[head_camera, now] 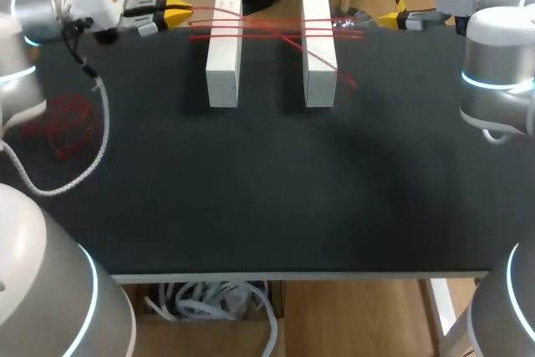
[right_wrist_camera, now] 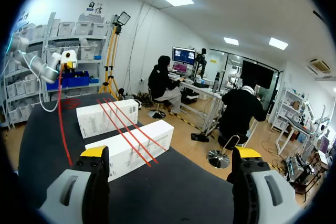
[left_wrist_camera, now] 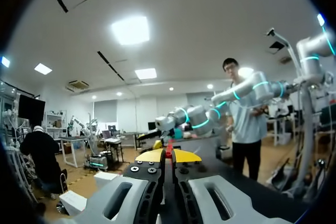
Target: Grab the tape and strap the tape.
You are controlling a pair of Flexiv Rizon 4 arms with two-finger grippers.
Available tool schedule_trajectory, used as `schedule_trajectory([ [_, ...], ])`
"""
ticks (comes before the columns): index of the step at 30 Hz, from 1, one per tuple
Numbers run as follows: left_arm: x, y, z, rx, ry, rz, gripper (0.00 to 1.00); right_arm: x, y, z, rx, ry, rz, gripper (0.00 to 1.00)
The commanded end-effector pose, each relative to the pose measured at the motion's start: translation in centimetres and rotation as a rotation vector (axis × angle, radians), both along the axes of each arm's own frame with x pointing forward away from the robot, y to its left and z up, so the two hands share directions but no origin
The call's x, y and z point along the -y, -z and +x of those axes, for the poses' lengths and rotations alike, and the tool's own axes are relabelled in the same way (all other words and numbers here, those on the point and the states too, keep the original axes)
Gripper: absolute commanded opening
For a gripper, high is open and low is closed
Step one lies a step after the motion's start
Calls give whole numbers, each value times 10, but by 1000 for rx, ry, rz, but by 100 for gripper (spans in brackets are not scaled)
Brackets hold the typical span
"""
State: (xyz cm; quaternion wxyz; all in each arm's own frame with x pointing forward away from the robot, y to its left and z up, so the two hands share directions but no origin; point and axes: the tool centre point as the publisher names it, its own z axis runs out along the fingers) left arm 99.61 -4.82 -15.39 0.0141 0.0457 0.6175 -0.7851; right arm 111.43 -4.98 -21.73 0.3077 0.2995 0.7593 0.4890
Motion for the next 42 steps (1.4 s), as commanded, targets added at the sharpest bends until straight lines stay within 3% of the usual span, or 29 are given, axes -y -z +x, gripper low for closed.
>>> schedule_trajectory([
  [1,-2,4,-16,-13,-48,-80,0,0,0,0,-2,-1,-1,100],
  [7,-4,0,-25,-15,-80,-169,0,0,0,0,-2,-1,-1,100],
  [16,0,-10,-25,2,-91,-236,0,0,0,0,-2,-1,-1,100],
  [42,5,-14,-21,-5,-100,-216,0,0,0,0,-2,-1,-1,100],
])
